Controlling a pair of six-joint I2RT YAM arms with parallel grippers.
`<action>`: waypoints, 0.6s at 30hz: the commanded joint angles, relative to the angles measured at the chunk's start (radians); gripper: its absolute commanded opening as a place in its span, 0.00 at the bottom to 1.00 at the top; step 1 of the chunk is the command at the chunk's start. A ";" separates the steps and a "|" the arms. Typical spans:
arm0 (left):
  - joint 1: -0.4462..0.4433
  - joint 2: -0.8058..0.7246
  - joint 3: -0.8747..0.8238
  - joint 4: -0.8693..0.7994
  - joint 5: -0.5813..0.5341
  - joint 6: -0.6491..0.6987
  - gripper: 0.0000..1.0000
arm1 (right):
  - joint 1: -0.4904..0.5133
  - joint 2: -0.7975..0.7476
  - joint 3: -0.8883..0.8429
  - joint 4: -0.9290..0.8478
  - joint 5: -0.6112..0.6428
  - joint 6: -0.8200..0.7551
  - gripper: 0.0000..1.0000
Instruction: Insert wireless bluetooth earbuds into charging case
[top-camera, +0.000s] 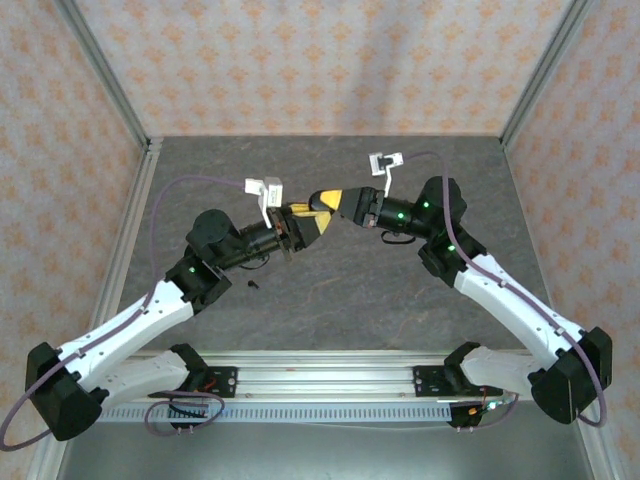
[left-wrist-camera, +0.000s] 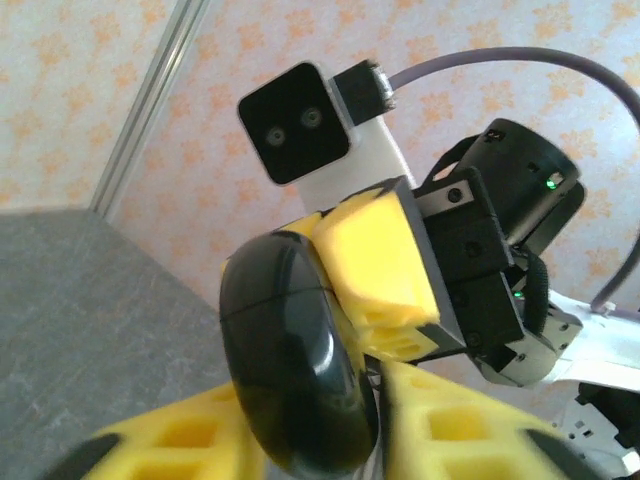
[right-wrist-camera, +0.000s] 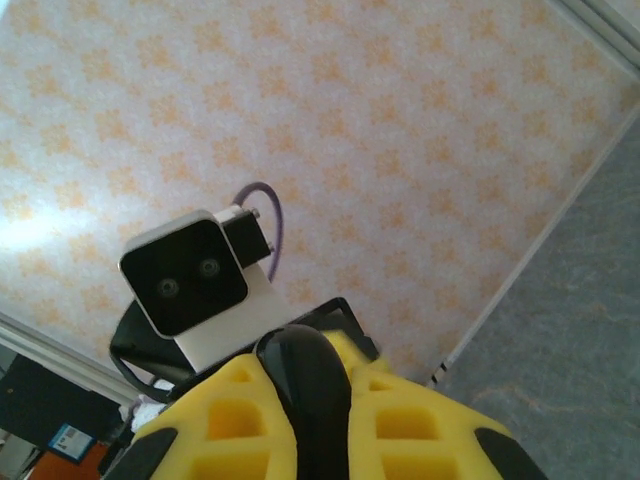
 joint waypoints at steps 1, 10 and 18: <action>0.020 -0.031 0.062 -0.199 -0.016 0.105 0.50 | 0.012 -0.031 0.073 -0.215 -0.002 -0.186 0.03; 0.149 -0.074 0.046 -0.238 0.231 0.084 0.58 | 0.013 -0.033 0.184 -0.563 0.023 -0.513 0.01; 0.148 -0.011 0.050 -0.098 0.324 -0.013 0.57 | 0.013 -0.048 0.171 -0.476 -0.009 -0.490 0.00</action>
